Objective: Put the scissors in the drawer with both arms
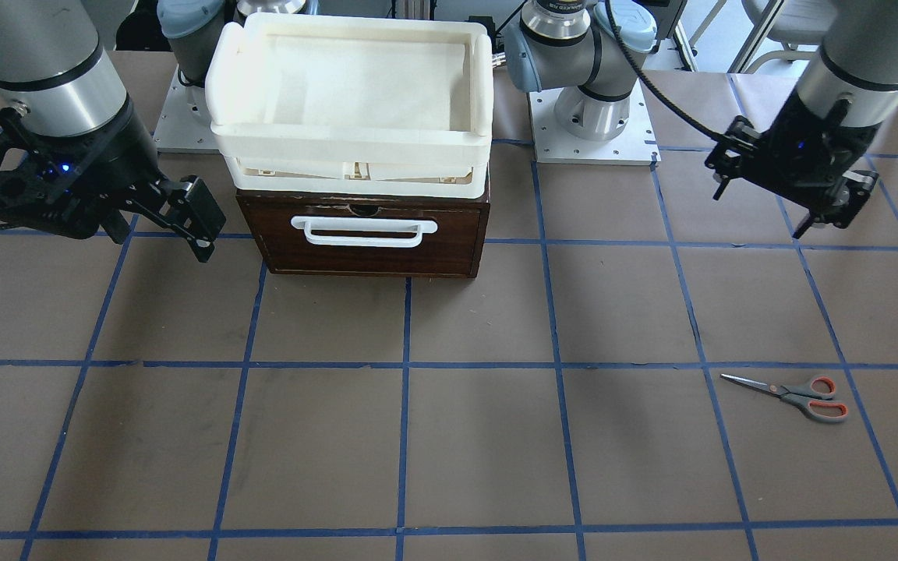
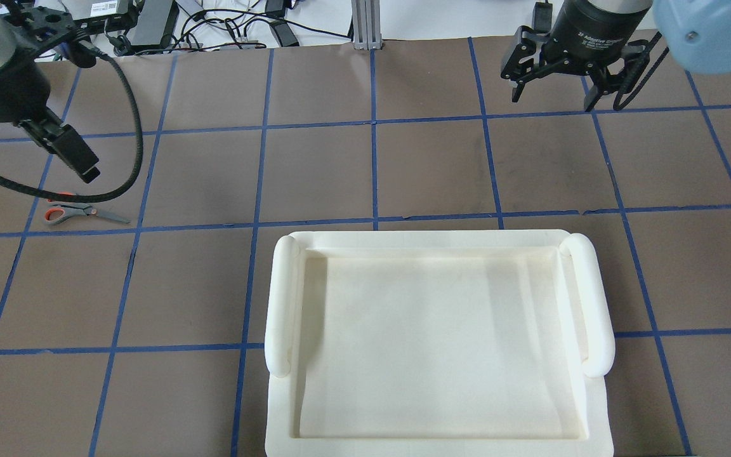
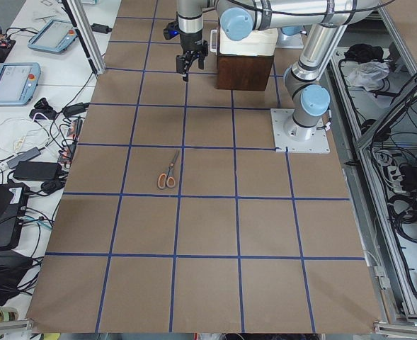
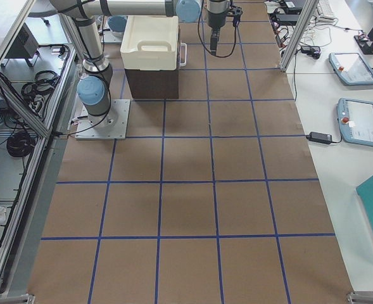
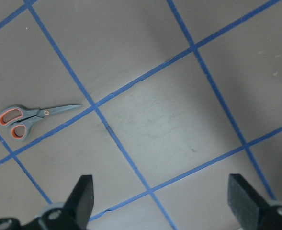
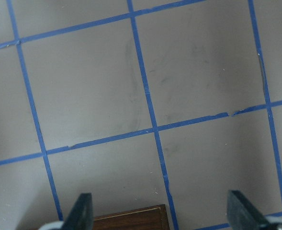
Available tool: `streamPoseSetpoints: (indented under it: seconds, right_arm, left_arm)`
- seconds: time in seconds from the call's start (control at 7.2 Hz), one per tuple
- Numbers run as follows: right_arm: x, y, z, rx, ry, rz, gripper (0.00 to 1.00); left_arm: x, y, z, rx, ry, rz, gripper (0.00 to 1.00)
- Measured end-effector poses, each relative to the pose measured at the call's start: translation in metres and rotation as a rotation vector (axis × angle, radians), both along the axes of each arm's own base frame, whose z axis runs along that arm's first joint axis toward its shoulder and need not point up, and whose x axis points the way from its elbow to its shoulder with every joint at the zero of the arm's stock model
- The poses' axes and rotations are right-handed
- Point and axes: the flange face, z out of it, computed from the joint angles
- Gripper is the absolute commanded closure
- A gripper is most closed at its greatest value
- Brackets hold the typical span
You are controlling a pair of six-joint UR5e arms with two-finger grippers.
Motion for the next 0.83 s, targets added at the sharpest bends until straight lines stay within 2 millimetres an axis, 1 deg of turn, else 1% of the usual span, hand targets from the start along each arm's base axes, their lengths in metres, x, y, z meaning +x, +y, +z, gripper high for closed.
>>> streamPoseSetpoints:
  seconds: [0.14, 0.28, 0.42, 0.56, 0.69, 0.83]
  right_arm:
    - [0.004, 0.001, -0.004, 0.009, -0.010, -0.194, 0.00]
    - [0.012, 0.003, -0.012, 0.029, -0.015, -0.352, 0.00]
    - [0.029, 0.004, -0.029, 0.056, -0.005, -0.483, 0.00]
    - [0.053, 0.004, -0.048, 0.080, 0.016, -0.580, 0.00]
    - [0.085, 0.007, -0.069, 0.103, 0.038, -0.652, 0.00]
    - [0.112, 0.010, -0.086, 0.119, 0.056, -0.713, 0.00]
  left_arm:
    - [0.041, 0.000, -0.012, 0.049, 0.017, -0.135, 0.00]
    - [0.073, 0.002, -0.025, 0.094, 0.042, -0.279, 0.00]
    - [0.102, 0.002, -0.042, 0.136, 0.074, -0.397, 0.00]
    - [0.121, -0.003, -0.062, 0.157, 0.092, -0.466, 0.00]
    - [0.136, -0.015, -0.082, 0.142, 0.077, -0.522, 0.01]
    - [0.148, -0.031, -0.099, 0.104, 0.041, -0.603, 0.08]
